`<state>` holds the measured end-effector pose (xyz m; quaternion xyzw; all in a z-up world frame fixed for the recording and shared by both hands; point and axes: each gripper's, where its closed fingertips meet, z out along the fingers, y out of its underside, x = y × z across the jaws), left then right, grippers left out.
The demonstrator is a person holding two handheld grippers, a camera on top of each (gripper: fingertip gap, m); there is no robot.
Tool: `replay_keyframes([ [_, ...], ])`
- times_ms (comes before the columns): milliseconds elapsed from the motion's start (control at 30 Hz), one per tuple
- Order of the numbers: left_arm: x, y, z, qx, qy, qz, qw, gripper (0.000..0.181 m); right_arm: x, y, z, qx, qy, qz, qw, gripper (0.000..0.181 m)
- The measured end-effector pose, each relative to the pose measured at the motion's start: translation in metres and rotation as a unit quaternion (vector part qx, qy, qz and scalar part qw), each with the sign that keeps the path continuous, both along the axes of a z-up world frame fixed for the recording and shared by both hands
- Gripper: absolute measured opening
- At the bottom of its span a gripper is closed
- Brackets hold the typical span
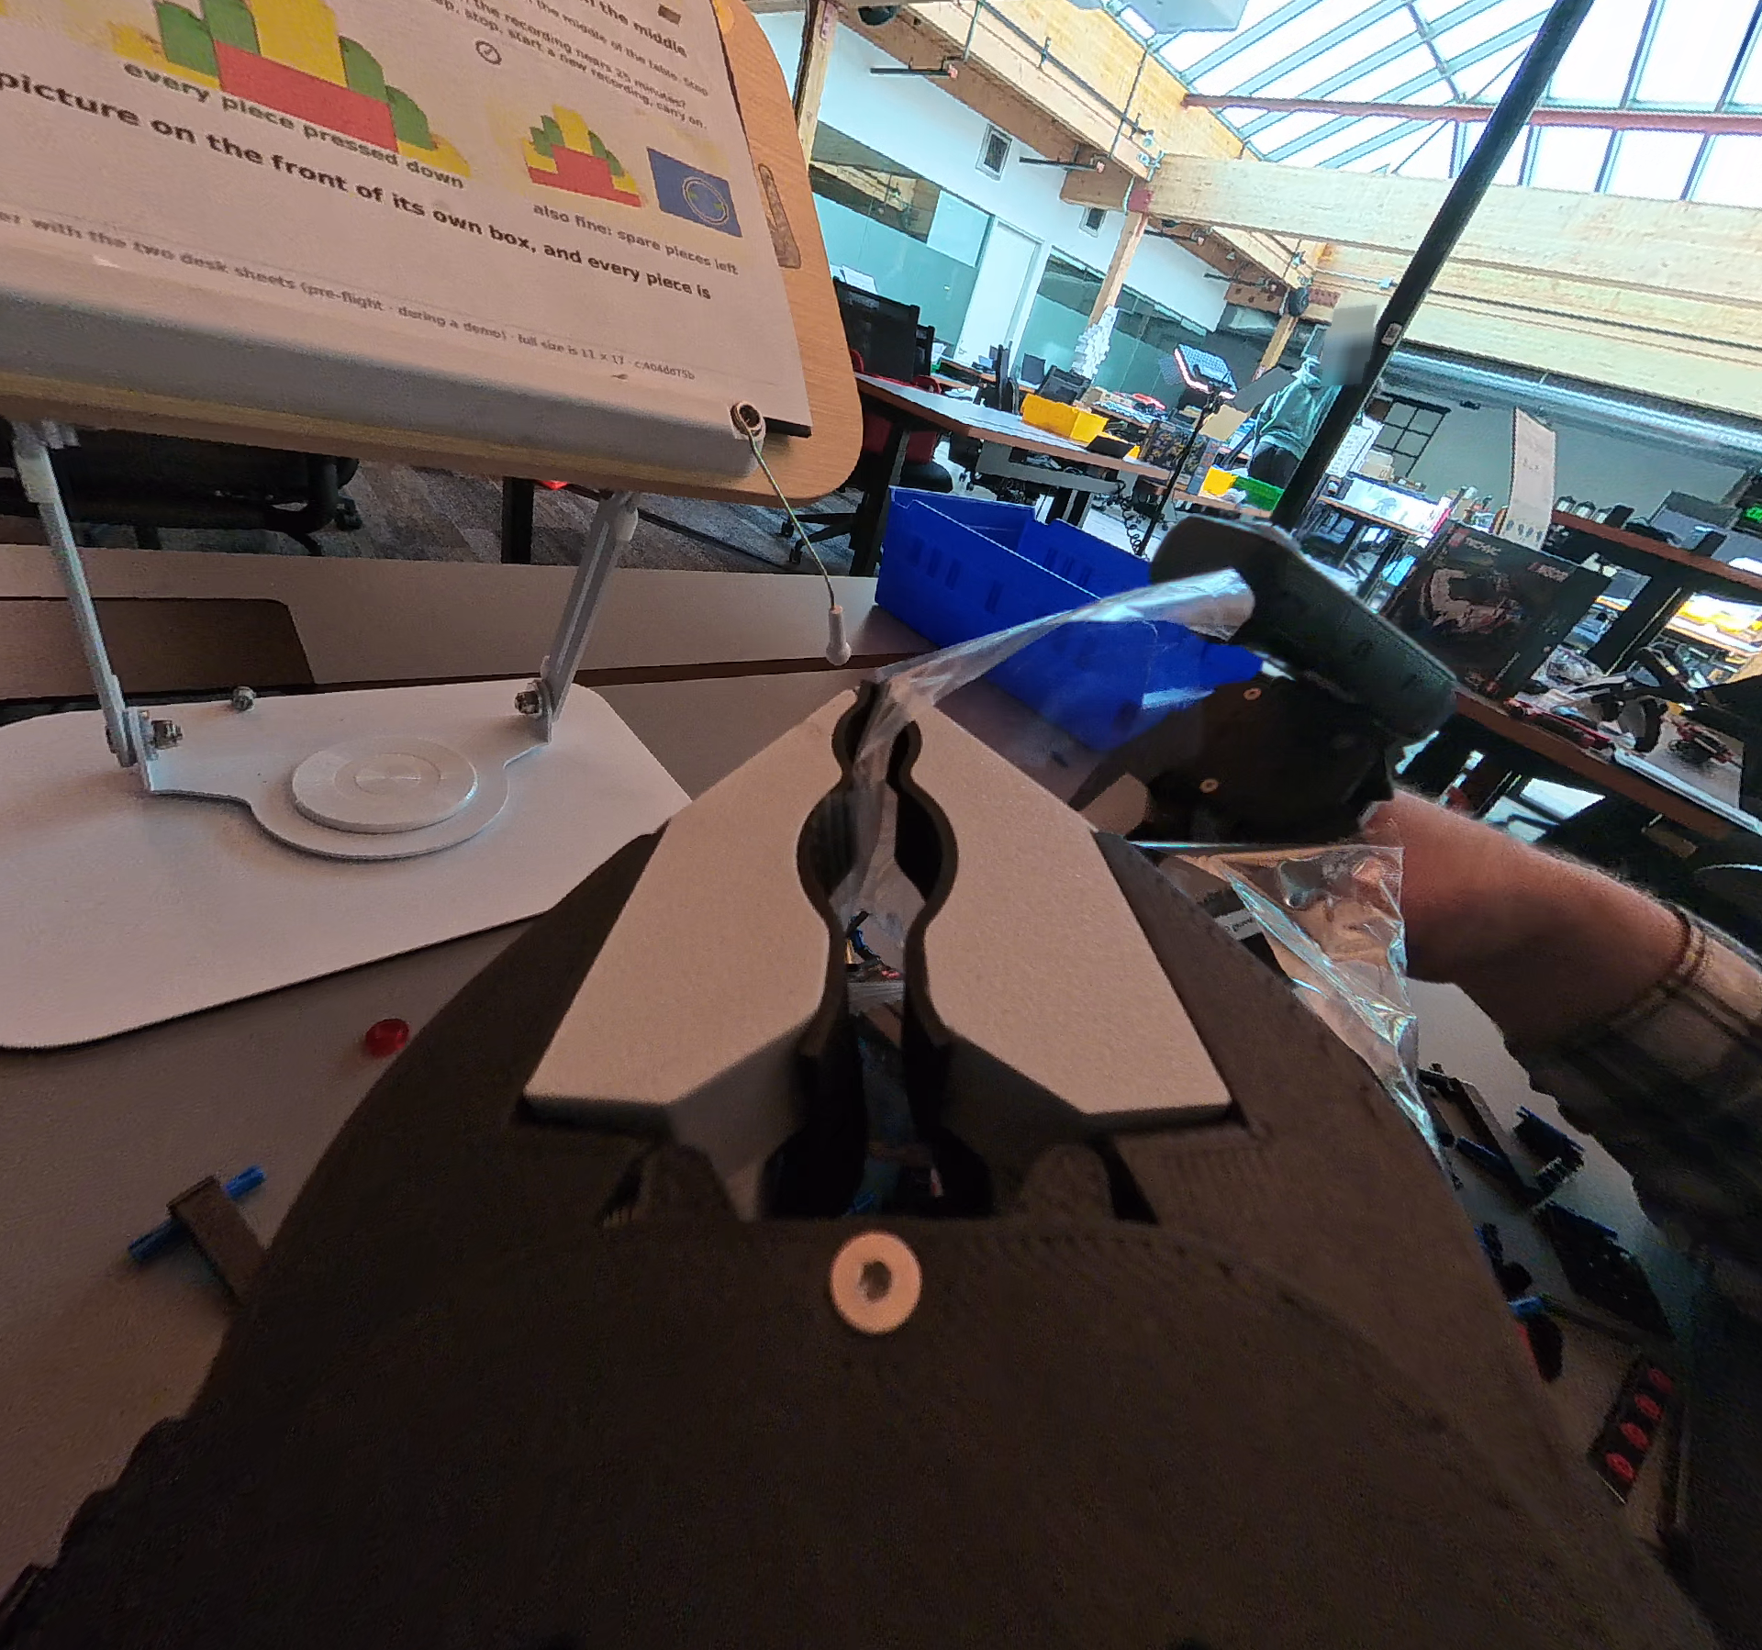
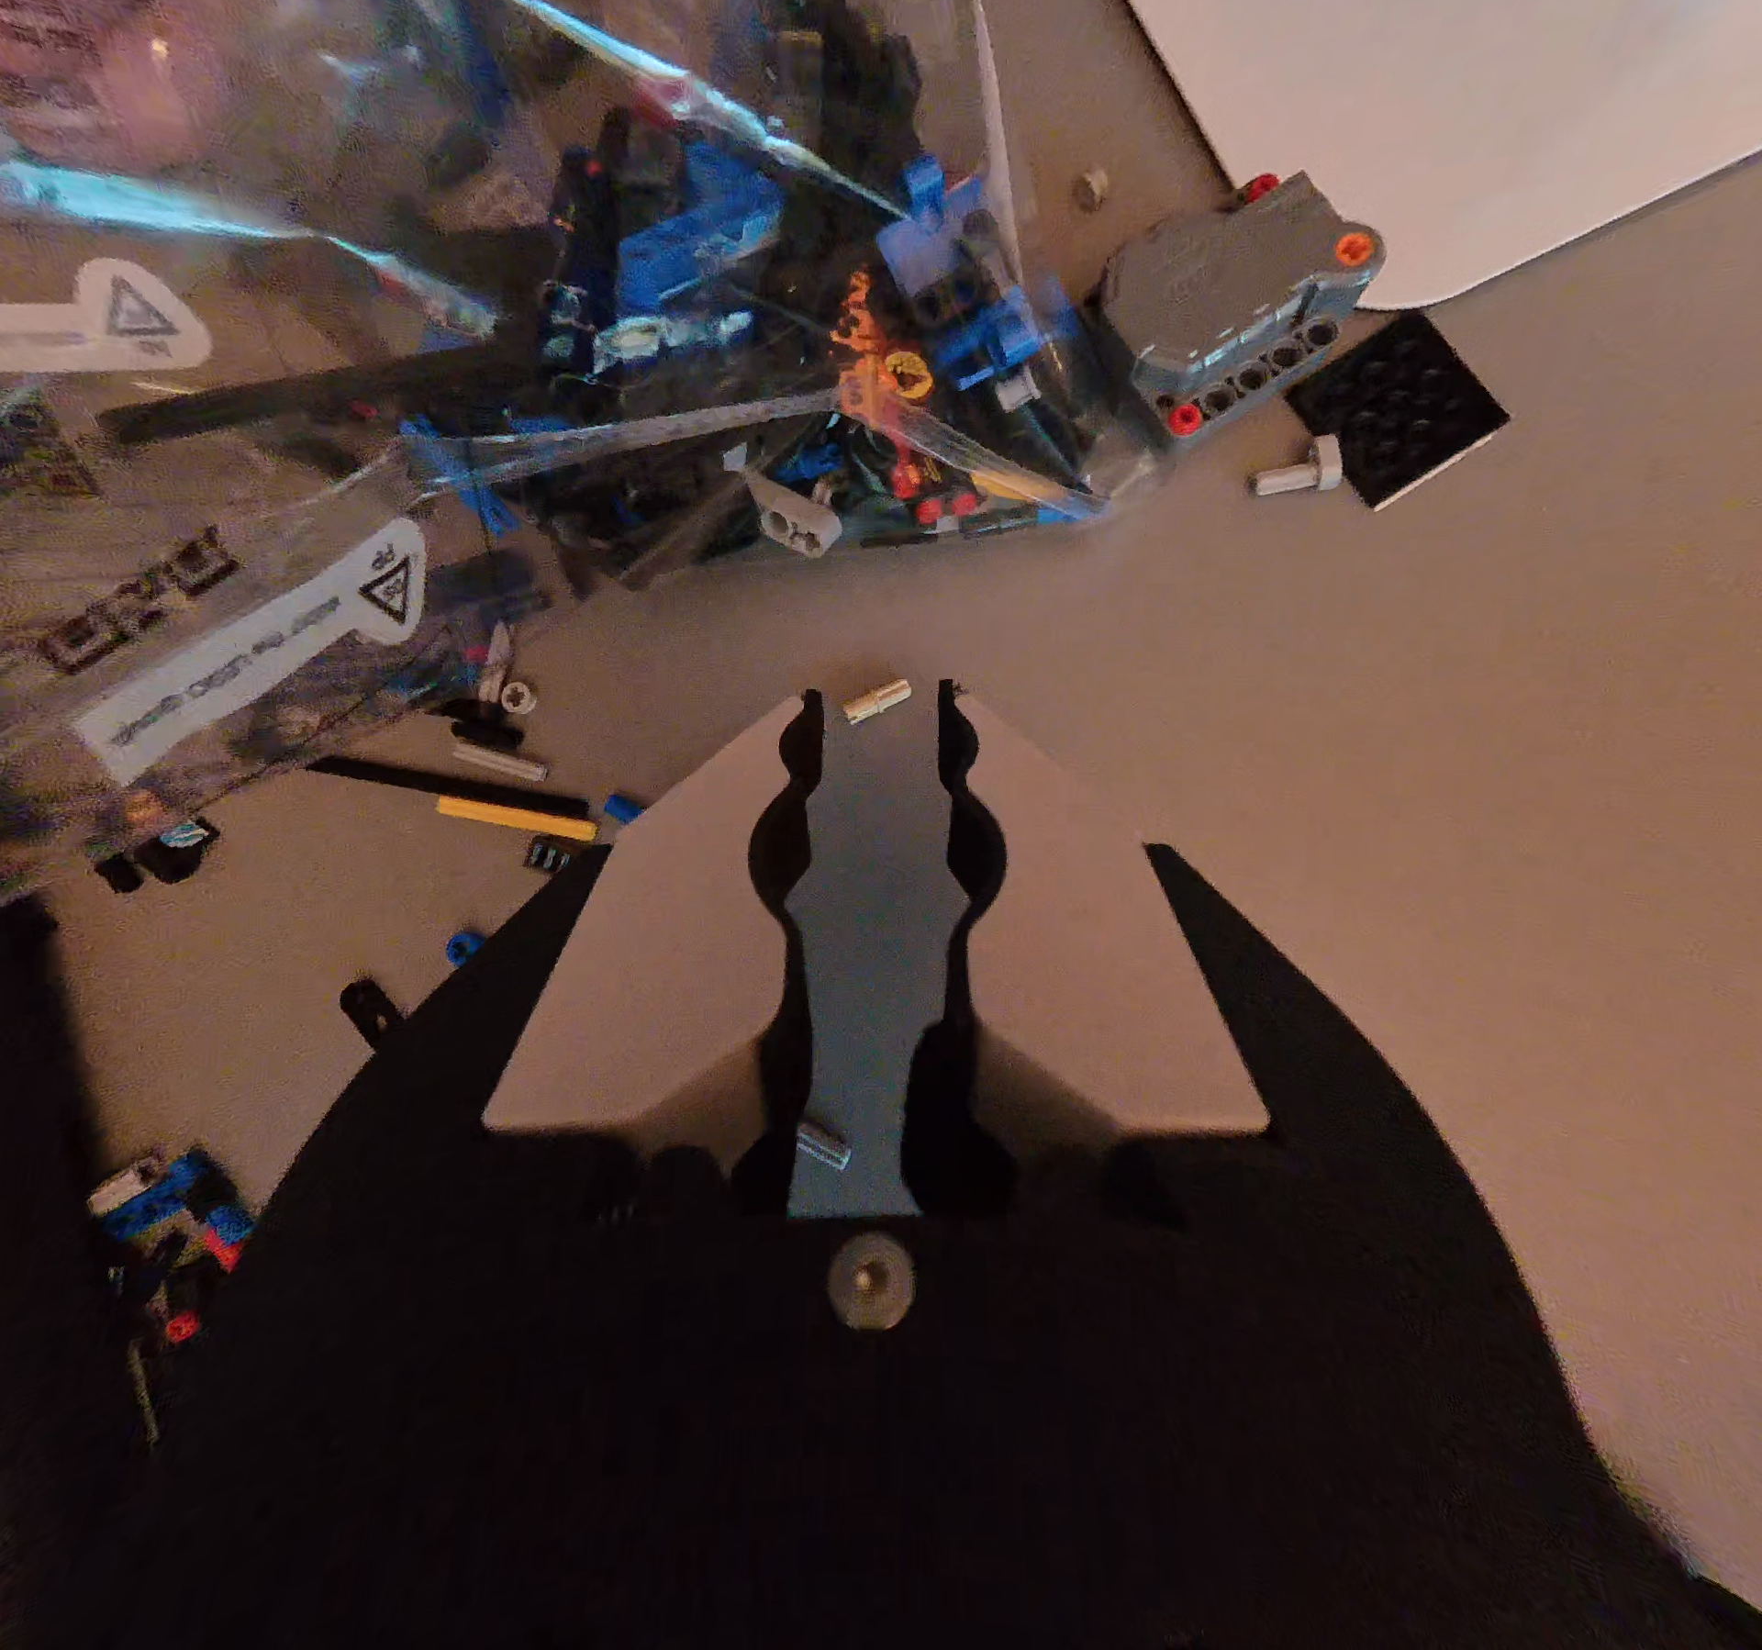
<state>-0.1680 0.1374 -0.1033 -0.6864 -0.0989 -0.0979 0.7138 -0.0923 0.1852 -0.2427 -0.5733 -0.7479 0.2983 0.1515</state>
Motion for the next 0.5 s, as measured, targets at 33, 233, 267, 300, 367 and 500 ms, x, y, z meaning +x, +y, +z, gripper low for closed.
replay_keyframes([
  [33,0.0,0.0,0.0,0.0,0.0,-0.001,1.0,0.0,-0.001,0.001,-0.004,0.005,-0.008,-0.008,1.0,0.022],
  [233,0.001,0.0,0.0,0.0,0.0,-0.002,1.0,0.0,-0.003,0.002,-0.014,0.021,-0.024,-0.022,0.999,0.018],
  [267,0.001,0.0,0.0,0.0,0.0,-0.002,1.0,0.0,-0.004,0.0,-0.015,0.021,-0.027,-0.02,0.999,0.016],
  [300,0.001,0.0,0.0,0.0,0.0,-0.002,1.0,0.0,-0.005,0.0,-0.016,0.023,-0.025,-0.018,0.999,0.011],
  [367,0.001,0.0,0.0,0.0,0.0,-0.002,1.0,0.0,-0.005,0.0,-0.016,0.033,-0.026,-0.016,0.999,0.003],
  [500,0.001,0.0,0.0,0.0,0.0,-0.002,1.0,0.0,-0.003,0.002,-0.016,0.037,-0.024,-0.012,0.999,0.002],
])
